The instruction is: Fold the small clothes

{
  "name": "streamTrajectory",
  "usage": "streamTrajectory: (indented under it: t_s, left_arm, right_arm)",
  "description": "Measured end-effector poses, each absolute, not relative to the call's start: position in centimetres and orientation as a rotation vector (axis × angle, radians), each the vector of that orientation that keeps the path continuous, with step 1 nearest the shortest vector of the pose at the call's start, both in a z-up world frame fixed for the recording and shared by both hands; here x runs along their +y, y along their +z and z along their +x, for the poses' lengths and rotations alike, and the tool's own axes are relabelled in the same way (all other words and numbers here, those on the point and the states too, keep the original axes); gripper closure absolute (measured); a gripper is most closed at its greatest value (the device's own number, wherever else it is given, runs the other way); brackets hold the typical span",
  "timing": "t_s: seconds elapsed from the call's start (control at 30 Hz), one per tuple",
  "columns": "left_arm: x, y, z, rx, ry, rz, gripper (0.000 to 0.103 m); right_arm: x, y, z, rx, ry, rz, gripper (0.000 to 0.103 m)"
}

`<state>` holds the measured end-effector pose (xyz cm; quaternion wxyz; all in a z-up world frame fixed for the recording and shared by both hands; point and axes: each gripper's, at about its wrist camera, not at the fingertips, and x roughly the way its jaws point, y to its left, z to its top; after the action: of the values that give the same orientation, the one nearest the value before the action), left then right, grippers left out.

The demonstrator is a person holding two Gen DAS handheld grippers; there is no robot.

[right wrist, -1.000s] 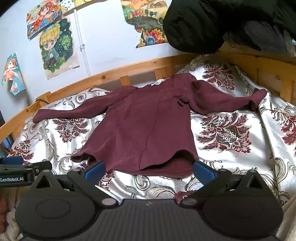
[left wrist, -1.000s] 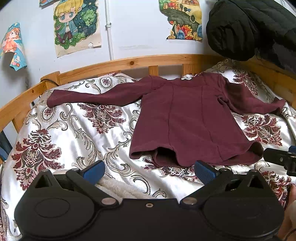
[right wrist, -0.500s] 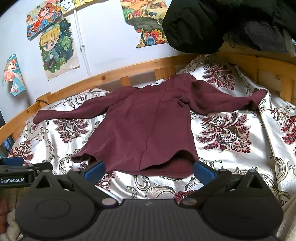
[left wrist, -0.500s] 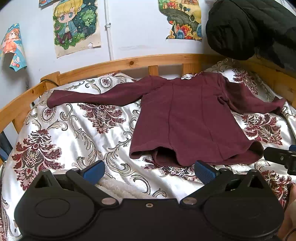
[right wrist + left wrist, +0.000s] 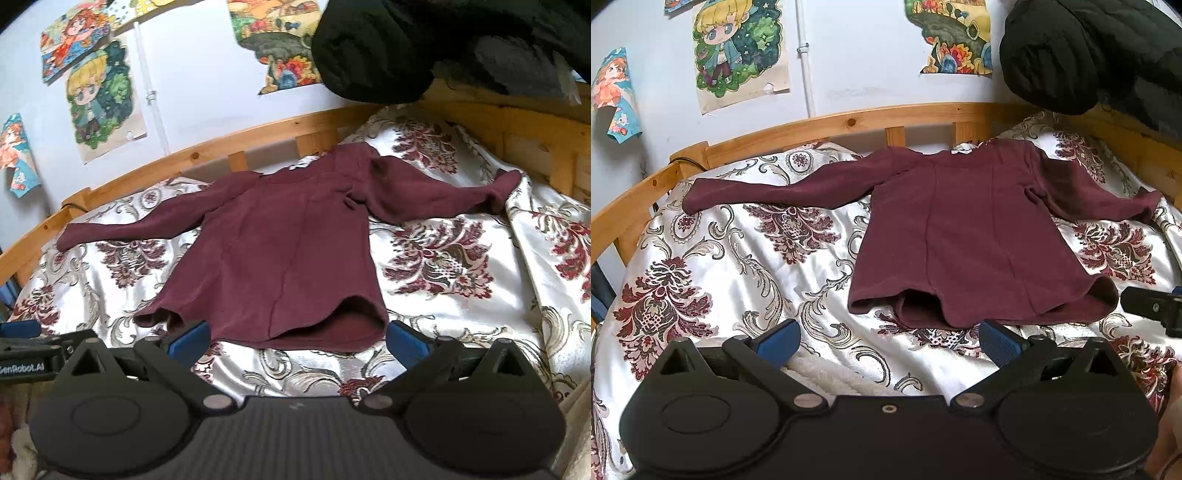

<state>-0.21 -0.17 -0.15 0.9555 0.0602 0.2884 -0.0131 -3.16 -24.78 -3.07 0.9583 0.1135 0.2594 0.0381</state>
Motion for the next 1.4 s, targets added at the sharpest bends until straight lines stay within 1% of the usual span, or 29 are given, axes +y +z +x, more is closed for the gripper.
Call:
streamTrajectory:
  t_s: [0.43,0.73,0.9,1.1,1.23,1.4]
  left_arm:
    - [-0.9,-0.5,0.7,0.623,-0.035,0.157,0.001]
    - [-4.6,-0.3,3.1,0.653,-0.125,0.280,0.001]
    - [-6.7,-0.1,6.1,0.690,-0.210,0.297,0.001]
    - [-8.8,0.2,10.9,0.682,-0.278,0.313,0.001]
    - [-10.5,0.3,14.6,0.708,-0.312,0.321,0.001]
    - [-12.5,0.0,18.8,0.683,-0.312,0.320,0.001]
  right_arm:
    - [-27.4,-2.9,-0.9,0.603,0.088,0.391,0.000]
    - [-28.5,-1.6,2.3,0.630,0.092,0.311,0.000]
    - [-30.6,-1.4,4.6,0.660,0.055,0.287,0.000]
    - [-33.9,-1.8,5.8,0.608,-0.077,0.341,0.000]
    - [-36.2,-2.3,7.1,0.633,-0.094,0.352,0.000]
    - [-38.2,-2.5,9.5,0.646,-0.123,0.312,0.000]
